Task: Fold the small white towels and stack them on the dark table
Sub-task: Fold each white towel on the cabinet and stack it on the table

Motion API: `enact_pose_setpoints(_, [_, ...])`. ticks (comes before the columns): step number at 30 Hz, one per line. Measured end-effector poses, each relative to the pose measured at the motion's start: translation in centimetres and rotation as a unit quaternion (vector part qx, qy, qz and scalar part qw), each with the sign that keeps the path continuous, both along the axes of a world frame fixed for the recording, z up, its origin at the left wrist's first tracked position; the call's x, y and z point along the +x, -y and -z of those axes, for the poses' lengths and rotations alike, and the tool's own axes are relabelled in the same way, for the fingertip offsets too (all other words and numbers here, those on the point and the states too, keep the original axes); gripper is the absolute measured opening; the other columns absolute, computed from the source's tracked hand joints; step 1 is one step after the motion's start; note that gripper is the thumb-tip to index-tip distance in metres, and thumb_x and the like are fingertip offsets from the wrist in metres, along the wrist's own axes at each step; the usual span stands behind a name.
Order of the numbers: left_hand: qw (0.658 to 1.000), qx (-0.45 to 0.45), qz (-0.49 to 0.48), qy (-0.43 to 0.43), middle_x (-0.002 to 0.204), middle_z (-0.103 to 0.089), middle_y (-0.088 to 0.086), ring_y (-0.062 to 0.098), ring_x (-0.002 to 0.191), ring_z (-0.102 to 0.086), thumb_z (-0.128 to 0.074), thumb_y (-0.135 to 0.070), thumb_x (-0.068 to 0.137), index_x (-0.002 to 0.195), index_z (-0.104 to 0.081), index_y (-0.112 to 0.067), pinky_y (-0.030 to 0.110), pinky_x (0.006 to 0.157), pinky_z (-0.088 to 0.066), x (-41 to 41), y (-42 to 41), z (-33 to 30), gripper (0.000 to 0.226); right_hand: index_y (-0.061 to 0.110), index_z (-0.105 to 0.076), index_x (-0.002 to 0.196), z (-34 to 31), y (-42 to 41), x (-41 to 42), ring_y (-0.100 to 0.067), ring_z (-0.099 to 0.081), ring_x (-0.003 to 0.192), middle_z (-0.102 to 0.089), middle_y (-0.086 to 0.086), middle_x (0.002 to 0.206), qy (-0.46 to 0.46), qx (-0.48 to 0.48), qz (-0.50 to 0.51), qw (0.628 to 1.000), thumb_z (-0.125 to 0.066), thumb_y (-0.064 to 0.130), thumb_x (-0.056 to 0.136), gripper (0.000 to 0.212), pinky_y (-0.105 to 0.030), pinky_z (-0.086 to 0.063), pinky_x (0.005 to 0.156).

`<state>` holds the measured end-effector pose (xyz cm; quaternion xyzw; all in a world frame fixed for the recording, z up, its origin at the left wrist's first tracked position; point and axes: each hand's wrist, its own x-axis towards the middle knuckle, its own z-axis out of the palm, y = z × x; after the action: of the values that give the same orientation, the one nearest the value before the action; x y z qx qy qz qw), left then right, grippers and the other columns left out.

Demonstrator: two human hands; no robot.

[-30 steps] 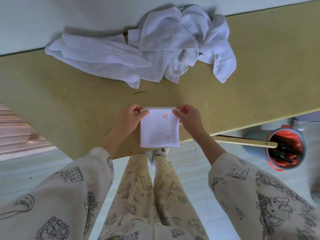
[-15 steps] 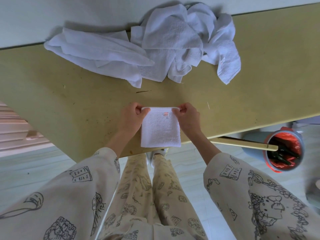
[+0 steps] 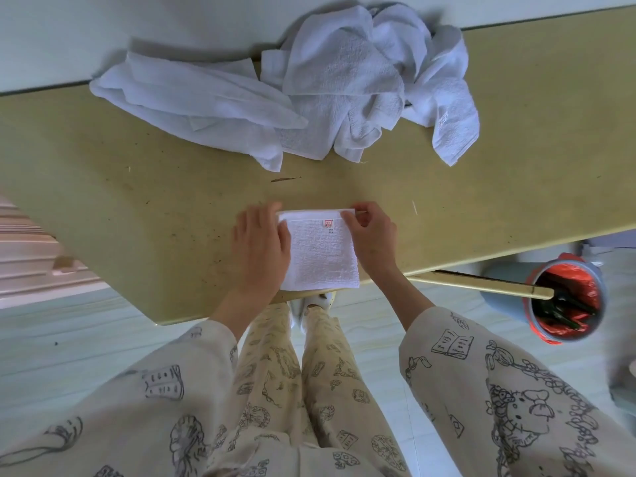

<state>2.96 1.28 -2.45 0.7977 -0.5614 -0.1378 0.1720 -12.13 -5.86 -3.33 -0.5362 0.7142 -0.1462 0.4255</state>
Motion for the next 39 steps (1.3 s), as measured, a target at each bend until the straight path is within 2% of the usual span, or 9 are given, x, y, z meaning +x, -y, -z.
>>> enact_pose_setpoints(5, [0.972,0.008,0.225,0.061,0.134,-0.049,0.014,0.033,0.129,-0.040,-0.038,-0.017,0.092,0.115,-0.054,-0.009,0.049,0.105,-0.034,-2.7,-1.8,1.7,0.029,0.015,-0.065,0.099,0.2,0.1,0.2,-0.016,-0.063,0.084,-0.068,0.003,0.086,0.009,-0.011,0.011,1.000,-0.062,0.028,0.087,0.018,-0.031,-0.050,0.077])
enact_pose_setpoints(9, [0.964,0.048,0.247,0.083,0.145,-0.037,0.015,0.034,0.136,-0.031,-0.035,-0.021,0.095,0.133,-0.040,-0.009,0.053,0.109,-0.028,-2.0,-1.0,2.7,0.040,0.015,-0.066,0.097,0.5,0.0,0.2,-0.015,-0.065,0.084,-0.071,0.001,0.089,0.016,-0.019,0.019,1.000,-0.063,0.029,0.087,0.017,-0.032,-0.051,0.078])
enact_pose_setpoints(19, [0.961,0.060,0.241,0.120,0.151,-0.025,0.013,0.028,0.140,-0.023,-0.033,-0.032,0.096,0.144,-0.027,-0.012,0.046,0.114,-0.018,-1.8,-1.4,3.9,0.052,0.014,-0.061,0.099,0.3,0.0,0.6,-0.016,-0.061,0.080,-0.061,0.007,0.080,0.006,-0.027,0.026,0.999,-0.060,0.032,0.088,0.020,-0.039,-0.051,0.079])
enact_pose_setpoints(20, [0.960,0.058,0.242,0.128,0.152,-0.023,0.012,0.027,0.141,-0.022,-0.033,-0.034,0.096,0.145,-0.026,-0.013,0.046,0.115,-0.018,-1.7,-1.5,4.0,0.053,0.013,-0.060,0.105,0.2,-0.2,0.6,-0.016,-0.060,0.082,-0.061,0.005,0.084,0.004,-0.049,0.025,0.998,-0.059,0.031,0.090,0.024,-0.038,-0.050,0.080])
enact_pose_setpoints(22, [0.959,0.053,0.243,0.138,0.153,-0.021,0.011,0.026,0.142,-0.019,-0.030,-0.036,0.097,0.146,-0.023,-0.014,0.045,0.115,-0.016,-1.7,-1.5,4.3,0.054,0.007,-0.057,0.114,-0.1,-1.2,0.5,-0.020,-0.056,0.090,-0.061,-0.005,0.098,-0.042,-0.191,-0.035,0.980,-0.053,0.028,0.092,0.030,-0.034,-0.048,0.081])
enact_pose_setpoints(25, [0.960,0.046,0.236,0.141,0.152,-0.022,0.012,0.026,0.141,-0.020,-0.022,-0.037,0.099,0.146,-0.021,-0.013,0.045,0.115,-0.015,-1.9,-1.5,4.7,0.053,-0.001,-0.051,0.123,1.2,-3.8,0.3,-0.025,-0.049,0.114,-0.058,-0.017,0.121,-0.110,-0.354,-0.207,0.905,-0.043,0.018,0.094,0.036,-0.036,-0.040,0.096])
enact_pose_setpoints(27, [0.965,0.043,0.224,0.133,0.151,-0.025,0.014,0.027,0.140,-0.023,-0.023,-0.035,0.099,0.145,-0.024,-0.010,0.044,0.115,-0.015,-2.1,-1.5,4.9,0.052,0.000,-0.040,0.133,2.7,-5.2,0.0,-0.026,-0.038,0.131,-0.049,-0.018,0.136,-0.134,-0.340,-0.279,0.888,-0.037,0.014,0.095,0.041,-0.042,-0.029,0.109])
enact_pose_setpoints(32, [0.968,0.044,0.211,0.128,0.151,-0.023,0.017,0.026,0.142,-0.017,-0.027,-0.031,0.096,0.144,-0.020,-0.001,0.041,0.116,-0.012,-2.0,-1.5,4.9,0.057,-0.001,-0.031,0.141,4.7,-5.3,-1.1,-0.022,-0.024,0.139,-0.034,-0.015,0.149,-0.213,-0.256,-0.330,0.883,-0.017,0.031,0.100,0.054,-0.045,-0.021,0.113])
enact_pose_setpoints(39, [0.972,0.072,0.187,0.124,0.153,-0.016,0.018,0.027,0.143,-0.011,-0.028,-0.035,0.094,0.145,-0.016,0.002,0.042,0.116,-0.017,-0.5,-2.7,4.6,0.064,0.001,-0.034,0.142,4.5,-5.2,-1.0,-0.021,-0.025,0.141,-0.031,-0.013,0.151,-0.259,-0.228,-0.351,0.870,-0.026,0.036,0.094,0.060,-0.046,-0.017,0.114])
